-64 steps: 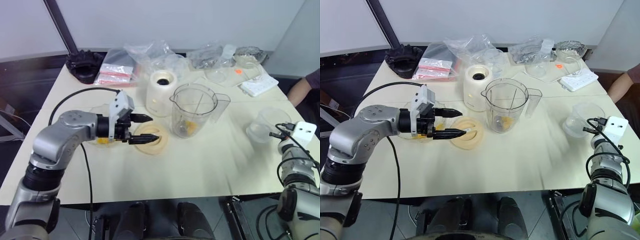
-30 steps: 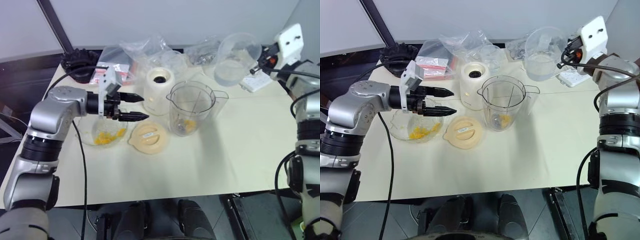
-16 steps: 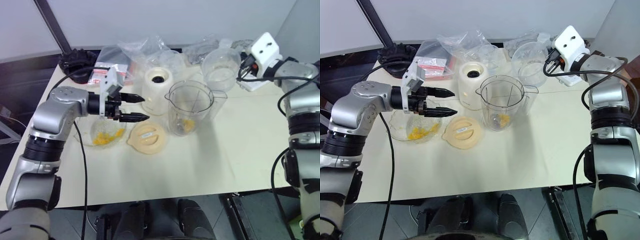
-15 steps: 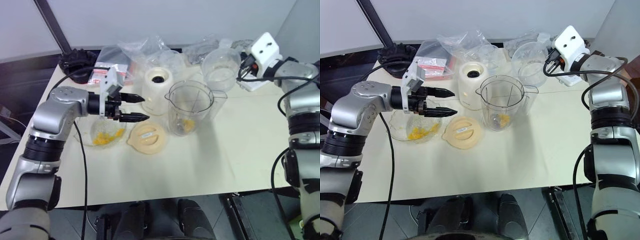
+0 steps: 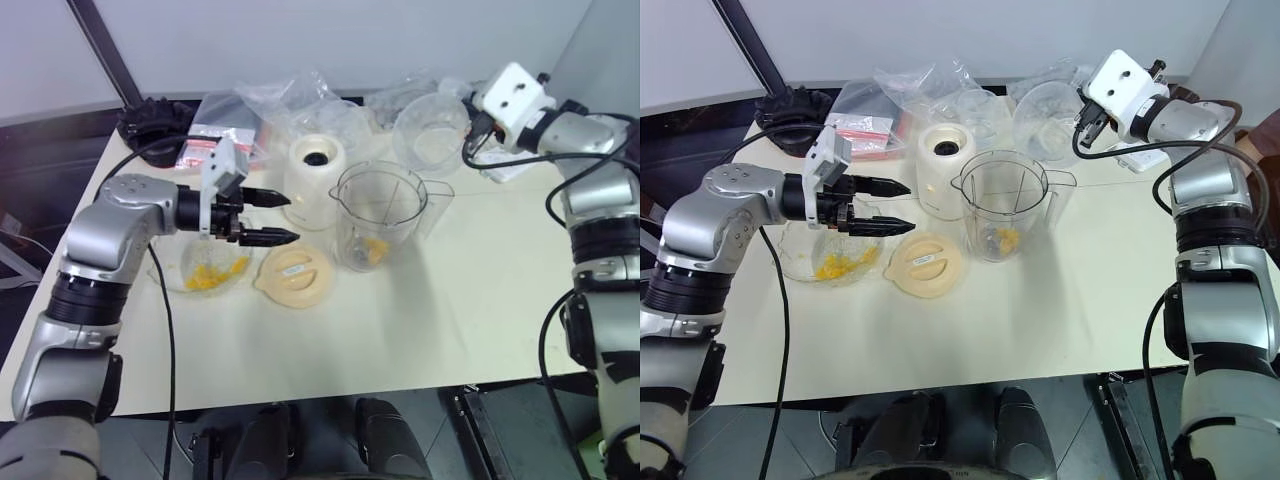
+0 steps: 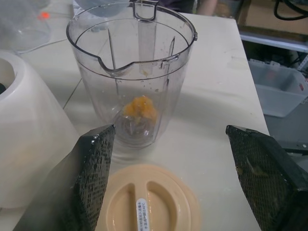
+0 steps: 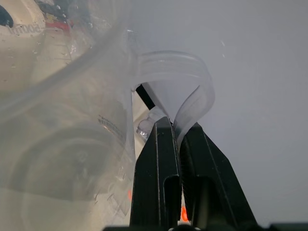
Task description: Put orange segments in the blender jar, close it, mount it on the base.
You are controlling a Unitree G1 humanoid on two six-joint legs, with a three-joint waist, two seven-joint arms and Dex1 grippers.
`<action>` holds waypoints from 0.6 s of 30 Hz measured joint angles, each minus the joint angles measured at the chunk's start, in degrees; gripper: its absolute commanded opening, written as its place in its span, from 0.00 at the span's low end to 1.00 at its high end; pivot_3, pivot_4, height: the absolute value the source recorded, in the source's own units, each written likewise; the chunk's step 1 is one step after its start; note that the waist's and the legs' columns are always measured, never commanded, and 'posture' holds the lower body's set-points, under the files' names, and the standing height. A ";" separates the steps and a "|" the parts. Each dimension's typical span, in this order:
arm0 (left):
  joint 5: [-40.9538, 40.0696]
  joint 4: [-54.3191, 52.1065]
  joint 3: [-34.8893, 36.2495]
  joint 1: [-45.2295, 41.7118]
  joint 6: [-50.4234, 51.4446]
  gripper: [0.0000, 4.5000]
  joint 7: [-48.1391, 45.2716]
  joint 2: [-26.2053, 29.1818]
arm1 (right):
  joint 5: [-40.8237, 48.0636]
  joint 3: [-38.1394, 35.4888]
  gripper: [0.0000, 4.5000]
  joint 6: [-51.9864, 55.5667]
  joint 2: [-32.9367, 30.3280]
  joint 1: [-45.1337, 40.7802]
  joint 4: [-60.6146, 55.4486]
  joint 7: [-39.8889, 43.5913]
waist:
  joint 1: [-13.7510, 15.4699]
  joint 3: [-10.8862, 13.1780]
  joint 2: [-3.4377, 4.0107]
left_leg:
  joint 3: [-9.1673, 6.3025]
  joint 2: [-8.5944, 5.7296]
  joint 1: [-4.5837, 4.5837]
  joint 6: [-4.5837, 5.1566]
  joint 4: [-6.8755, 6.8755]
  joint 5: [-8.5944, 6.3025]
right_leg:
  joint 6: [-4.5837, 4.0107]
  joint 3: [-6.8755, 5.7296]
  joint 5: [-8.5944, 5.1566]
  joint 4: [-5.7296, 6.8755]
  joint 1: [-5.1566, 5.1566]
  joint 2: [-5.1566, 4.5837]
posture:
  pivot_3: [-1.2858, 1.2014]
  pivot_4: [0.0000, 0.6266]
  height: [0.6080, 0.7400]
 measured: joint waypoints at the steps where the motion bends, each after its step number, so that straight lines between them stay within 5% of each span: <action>1: 0.00 0.00 0.00 0.00 0.00 0.85 0.00 0.00 | -0.17 0.00 0.00 -0.33 0.02 -0.06 0.00 0.00 | 0.00 0.00 0.00 | 0.00 0.00 0.00 0.00 0.00 0.00 | 0.00 0.00 0.00 0.00 0.00 0.00 | 0.52 0.24 1.00; 18: 0.00 0.00 0.00 0.01 -0.02 0.85 0.41 -0.56 | -7.24 2.69 0.00 -9.29 -0.66 -0.88 0.22 -3.84 | -0.04 0.00 0.00 | 0.01 0.00 0.00 -0.03 0.00 0.02 | 0.00 0.01 0.00 0.02 -0.02 0.00 | 0.52 0.24 1.00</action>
